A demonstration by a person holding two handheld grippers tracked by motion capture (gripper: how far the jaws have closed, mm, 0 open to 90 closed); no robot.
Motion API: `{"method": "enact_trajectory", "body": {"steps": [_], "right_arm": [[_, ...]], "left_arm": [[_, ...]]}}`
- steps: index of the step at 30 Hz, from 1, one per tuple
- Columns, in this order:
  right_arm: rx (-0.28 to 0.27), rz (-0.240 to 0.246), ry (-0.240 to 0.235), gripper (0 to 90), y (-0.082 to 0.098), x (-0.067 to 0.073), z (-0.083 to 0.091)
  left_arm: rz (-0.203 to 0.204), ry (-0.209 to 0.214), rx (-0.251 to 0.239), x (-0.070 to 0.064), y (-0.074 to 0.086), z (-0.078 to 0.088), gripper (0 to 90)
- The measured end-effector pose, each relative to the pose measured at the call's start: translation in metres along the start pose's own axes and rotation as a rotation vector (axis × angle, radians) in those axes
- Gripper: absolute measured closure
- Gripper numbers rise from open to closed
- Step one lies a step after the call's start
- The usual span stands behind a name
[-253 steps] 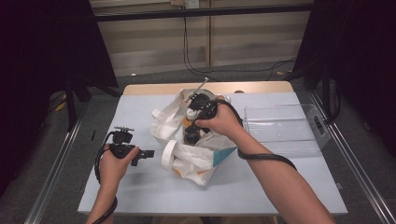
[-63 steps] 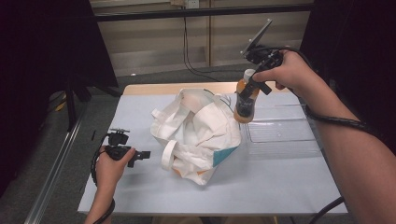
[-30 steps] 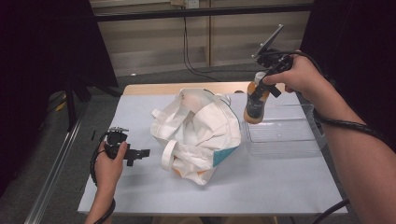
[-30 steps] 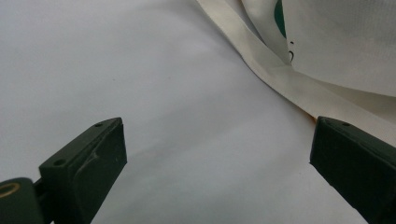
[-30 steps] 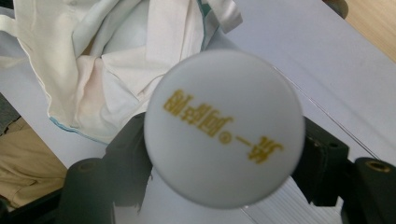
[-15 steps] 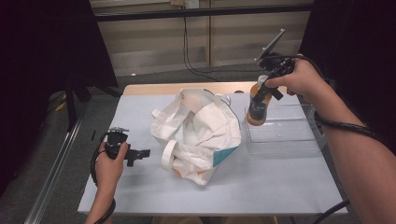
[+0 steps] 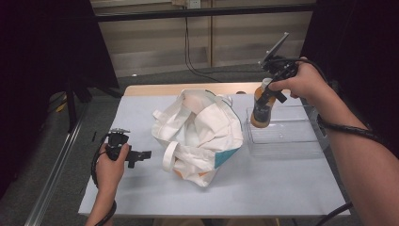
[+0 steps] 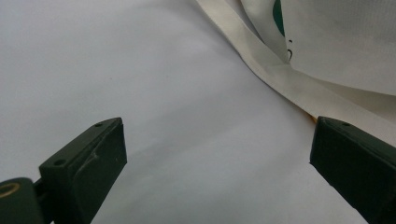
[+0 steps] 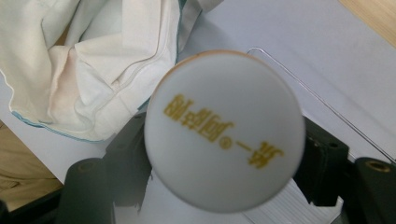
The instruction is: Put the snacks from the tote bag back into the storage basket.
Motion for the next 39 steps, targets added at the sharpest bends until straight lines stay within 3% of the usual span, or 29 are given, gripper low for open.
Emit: {"method": "enact_trajectory", "body": {"steps": [39], "right_arm": [[0.024, -0.026, 0.0, 30.2, 0.024, -0.008, -0.021]], "left_arm": [[0.01, -0.009, -0.015, 0.0, -0.001, 0.0, 3.7]]}}
Point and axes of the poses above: each handheld gripper's, and its own axes: z roughly backward along the jaws, y roughly out of its underside, x roughly to its left, the point moved 8 cm from there along -z, roughly forward along the jaws, and after that the axes turned 6 degrees about z, right-handed, at the moved point
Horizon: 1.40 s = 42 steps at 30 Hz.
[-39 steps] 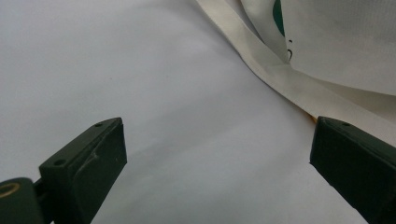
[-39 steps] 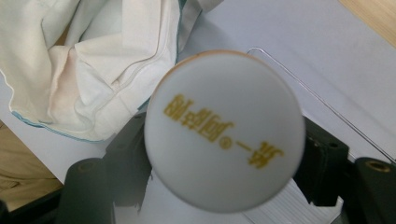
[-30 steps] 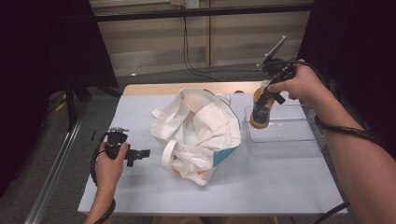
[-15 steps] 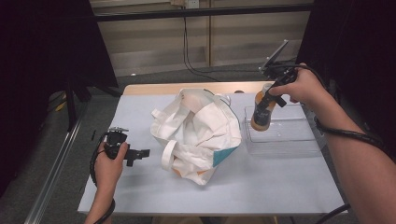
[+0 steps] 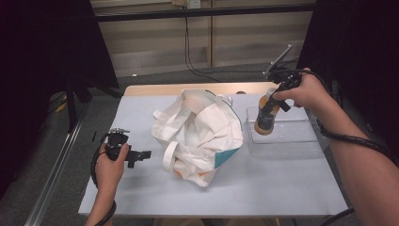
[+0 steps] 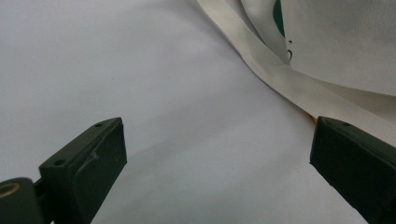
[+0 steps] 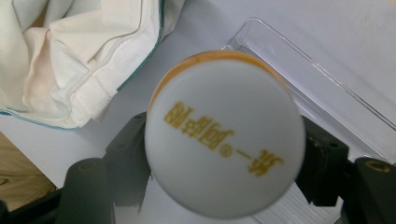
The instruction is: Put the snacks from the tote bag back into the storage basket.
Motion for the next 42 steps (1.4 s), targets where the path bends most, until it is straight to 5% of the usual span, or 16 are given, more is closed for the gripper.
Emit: {"method": "enact_trajectory", "body": {"steps": [42], "right_arm": [[0.033, 0.005, -0.026, 30.2, 0.016, 0.004, -0.027]], "left_arm": [[-0.007, 0.0, 0.019, 0.001, 0.002, -0.002, 3.7]]}}
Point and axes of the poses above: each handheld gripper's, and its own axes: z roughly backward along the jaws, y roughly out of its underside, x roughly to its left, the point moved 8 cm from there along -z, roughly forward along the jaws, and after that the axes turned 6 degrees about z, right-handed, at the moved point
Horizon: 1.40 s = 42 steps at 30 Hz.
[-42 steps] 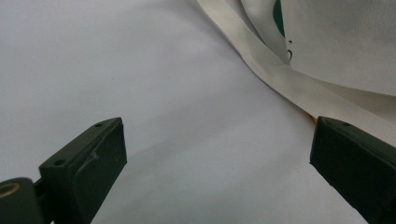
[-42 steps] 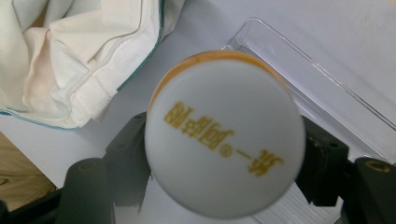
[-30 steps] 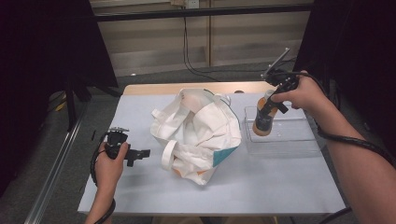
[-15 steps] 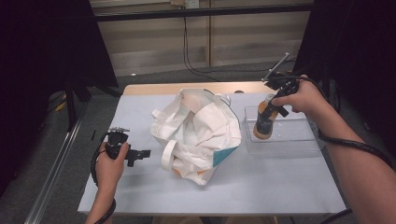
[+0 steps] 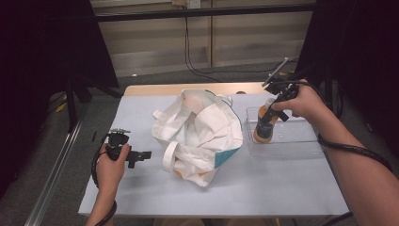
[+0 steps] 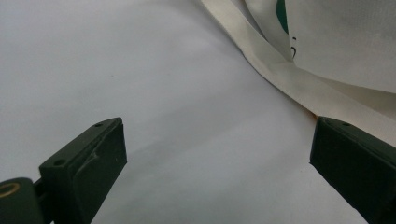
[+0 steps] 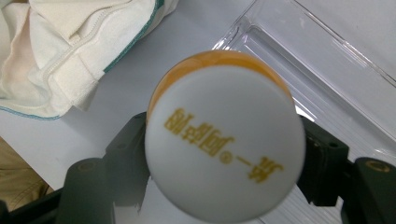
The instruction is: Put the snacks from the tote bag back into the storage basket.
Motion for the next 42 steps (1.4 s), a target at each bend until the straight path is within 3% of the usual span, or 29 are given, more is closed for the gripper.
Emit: {"method": "enact_trajectory", "body": {"steps": [17, 42], "right_arm": [[0.006, 0.018, 0.02, 30.2, 0.005, 0.002, -0.004], [0.012, 0.034, 0.006, 30.2, 0.008, 0.007, -0.013]], "left_arm": [[-0.004, 0.0, -0.002, -0.001, -0.001, 0.0, 3.7], [-0.003, 0.0, -0.007, -0.001, -0.001, -0.001, 3.7]]}}
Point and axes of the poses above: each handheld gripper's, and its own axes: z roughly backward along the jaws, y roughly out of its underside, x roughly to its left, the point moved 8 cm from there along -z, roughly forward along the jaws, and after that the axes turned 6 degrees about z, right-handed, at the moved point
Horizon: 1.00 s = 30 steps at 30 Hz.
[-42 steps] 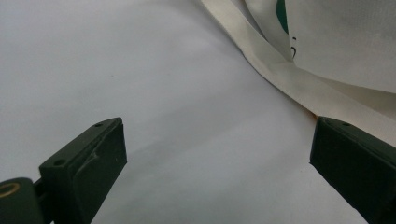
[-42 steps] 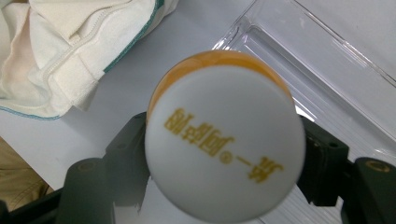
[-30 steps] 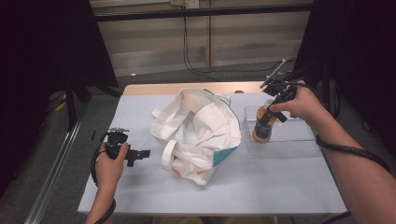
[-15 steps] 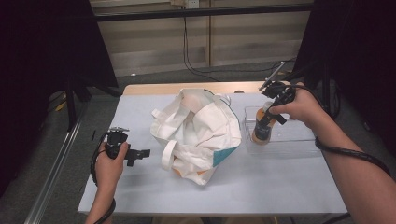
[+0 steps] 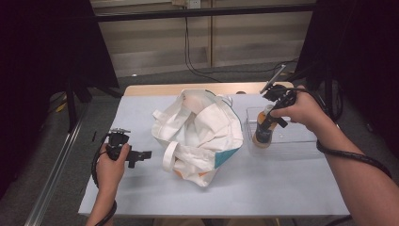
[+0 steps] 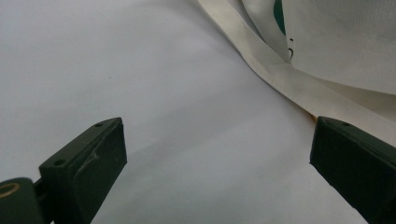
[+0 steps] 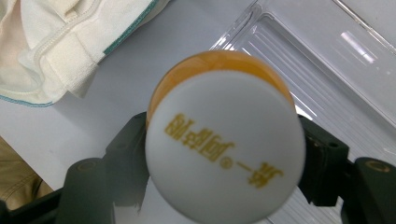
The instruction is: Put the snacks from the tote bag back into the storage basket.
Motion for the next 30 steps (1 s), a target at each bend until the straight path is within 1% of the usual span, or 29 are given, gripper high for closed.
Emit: {"method": "enact_trajectory", "body": {"steps": [2, 3, 6, 7, 9, 13, 18, 20, 30], "right_arm": [[0.004, -0.008, -0.003, 30.2, 0.0, 0.001, -0.001], [0.003, -0.007, -0.004, 30.2, 0.0, 0.002, -0.001], [-0.002, 0.0, -0.003, 30.2, 0.0, 0.001, -0.002], [-0.003, -0.008, -0.005, 30.2, 0.0, 0.002, -0.003], [0.001, -0.001, 0.003, 30.2, 0.0, 0.001, -0.004], [0.006, -0.008, -0.007, 30.2, 0.001, 0.003, -0.008], [0.003, -0.003, -0.008, 30.2, 0.001, 0.003, -0.011], [0.004, 0.001, -0.006, 30.2, 0.001, 0.002, -0.011], [0.013, 0.005, -0.004, 30.2, 0.002, 0.004, -0.016]], "left_arm": [[0.0, 0.001, 0.0, 0.0, 0.0, 0.0, 3.6], [-0.002, 0.004, 0.005, 0.0, 0.0, 0.001, 3.7], [0.002, 0.003, -0.003, -0.001, 0.0, 0.0, 3.7], [-0.001, 0.001, 0.0, 0.0, 0.0, 0.001, 3.7], [0.002, 0.004, -0.002, -0.001, 0.0, 0.001, 3.7], [-0.006, -0.001, 0.003, 0.0, 0.0, 0.001, 3.7], [-0.003, 0.004, 0.005, 0.0, 0.0, 0.001, 3.7], [0.007, 0.003, -0.004, -0.001, 0.0, 0.0, 3.7], [0.003, 0.004, 0.0, 0.0, 0.0, 0.001, 3.7]]}}
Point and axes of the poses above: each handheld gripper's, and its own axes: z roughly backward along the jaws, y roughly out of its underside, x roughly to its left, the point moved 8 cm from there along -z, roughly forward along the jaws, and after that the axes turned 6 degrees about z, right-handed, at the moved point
